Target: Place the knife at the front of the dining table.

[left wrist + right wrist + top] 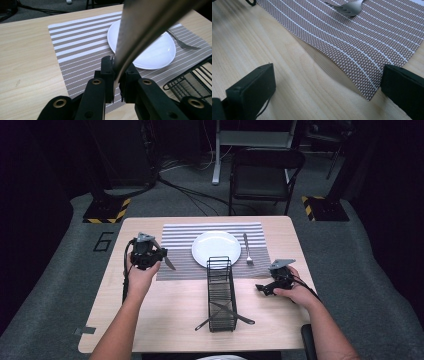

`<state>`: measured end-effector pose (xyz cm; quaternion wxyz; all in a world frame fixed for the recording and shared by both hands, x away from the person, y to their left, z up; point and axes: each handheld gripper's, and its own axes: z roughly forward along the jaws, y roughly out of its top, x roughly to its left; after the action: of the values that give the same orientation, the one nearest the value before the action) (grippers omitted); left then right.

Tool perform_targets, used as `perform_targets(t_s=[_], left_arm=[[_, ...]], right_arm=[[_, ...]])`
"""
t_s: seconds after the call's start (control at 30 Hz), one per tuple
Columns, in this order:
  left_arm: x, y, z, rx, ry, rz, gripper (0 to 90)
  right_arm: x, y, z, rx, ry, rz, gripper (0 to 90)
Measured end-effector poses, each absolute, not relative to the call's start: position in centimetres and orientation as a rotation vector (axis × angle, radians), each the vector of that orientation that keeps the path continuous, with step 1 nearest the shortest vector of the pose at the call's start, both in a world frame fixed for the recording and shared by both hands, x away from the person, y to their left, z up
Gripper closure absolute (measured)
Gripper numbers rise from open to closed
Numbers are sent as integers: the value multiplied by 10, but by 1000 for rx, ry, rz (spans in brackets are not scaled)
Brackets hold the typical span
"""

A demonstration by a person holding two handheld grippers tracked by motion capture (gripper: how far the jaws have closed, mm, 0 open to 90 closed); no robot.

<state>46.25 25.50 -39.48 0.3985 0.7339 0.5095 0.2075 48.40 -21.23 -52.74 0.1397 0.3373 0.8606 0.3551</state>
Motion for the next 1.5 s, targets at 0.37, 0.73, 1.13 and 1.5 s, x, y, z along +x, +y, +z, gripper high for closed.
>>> perform_targets(t_s=[0.37,0.73,1.13,1.5], left_arm=[[472,256,-410,1857,1296,530,824],[486,246,-412,1841,1297,565,825],[515,229,-418,1825,1313,592,827],[537,225,-428,1791,1342,598,826]], right_arm=[[484,-212,-527,975,2488,1025,0],[484,-212,-527,975,2488,1025,0],[484,-212,-527,975,2488,1025,0],[484,-212,-527,971,2489,1026,0]])
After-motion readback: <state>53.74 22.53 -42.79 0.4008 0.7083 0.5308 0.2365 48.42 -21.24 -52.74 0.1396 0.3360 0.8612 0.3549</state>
